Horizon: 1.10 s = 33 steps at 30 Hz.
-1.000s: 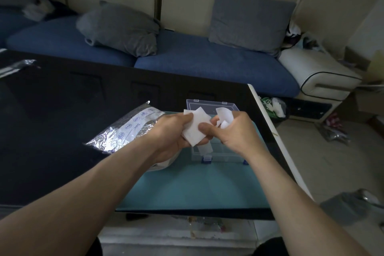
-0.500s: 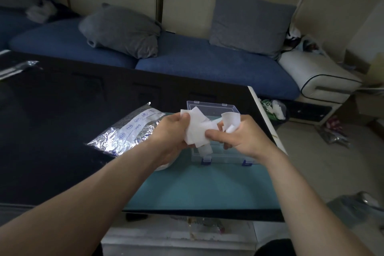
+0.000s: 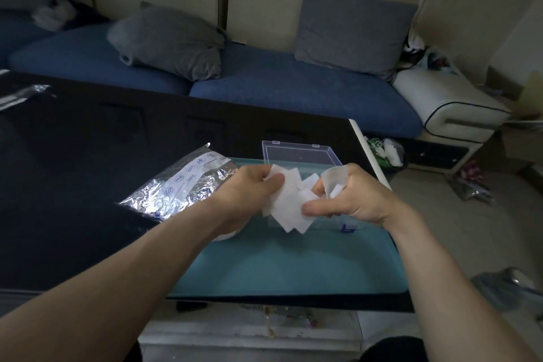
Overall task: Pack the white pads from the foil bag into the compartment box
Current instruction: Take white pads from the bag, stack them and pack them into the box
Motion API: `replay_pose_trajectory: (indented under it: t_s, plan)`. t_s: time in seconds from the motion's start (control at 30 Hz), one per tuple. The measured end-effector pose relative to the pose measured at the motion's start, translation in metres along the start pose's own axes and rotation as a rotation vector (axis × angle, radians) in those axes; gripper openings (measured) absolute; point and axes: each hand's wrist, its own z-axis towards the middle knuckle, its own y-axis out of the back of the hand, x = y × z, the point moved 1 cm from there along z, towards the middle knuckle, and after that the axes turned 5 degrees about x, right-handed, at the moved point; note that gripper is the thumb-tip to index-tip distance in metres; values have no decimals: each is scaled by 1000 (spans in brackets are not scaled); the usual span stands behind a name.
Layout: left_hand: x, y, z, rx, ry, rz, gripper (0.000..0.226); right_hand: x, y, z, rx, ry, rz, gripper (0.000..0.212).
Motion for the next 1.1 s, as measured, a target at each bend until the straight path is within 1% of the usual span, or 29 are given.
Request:
replay_pose_trajectory:
  t_s: [0.07, 0.1, 0.13, 0.2, 0.3, 0.43, 0.57, 0.67, 0.73, 0.83, 0.97, 1.1]
  plan:
    - [1, 2, 0, -15, -13, 125, 20, 2, 1, -1, -31, 3, -10, 23]
    - [1, 2, -1, -11, -13, 128, 19, 1, 1, 0, -52, 15, 9, 23]
    - [1, 2, -1, 2, -7, 95, 20, 1, 0, 1, -73, 26, 38, 22]
    - [-2, 1, -3, 59, 23, -58, 21, -1, -1, 3, -103, 26, 92, 19]
    - [-9, -2, -7, 178, 60, -303, 28, -9, -3, 9, -179, -18, 67, 22]
    - [-13, -1, -8, 229, 62, -328, 36, -12, -8, 16, -285, -29, 92, 24]
    - [-14, 0, -8, 242, 89, -388, 39, -13, -14, 20, -323, 6, 156, 19]
    - [-16, 2, -7, 279, 96, -425, 43, -13, -17, 24, -351, 19, 178, 24]
    - [-17, 4, -7, 333, 76, -402, 42, -11, -19, 26, -363, 51, 153, 22]
    - [-16, 8, -7, 388, -8, -318, 29, -11, -18, 25, -371, 92, 144, 20]
    - [-11, 11, -7, 408, -59, -198, 33, -11, -19, 23, -281, 129, 162, 18]
    - [-12, 13, -10, 448, -71, -127, 32, -9, -17, 22, -298, 161, 152, 7]
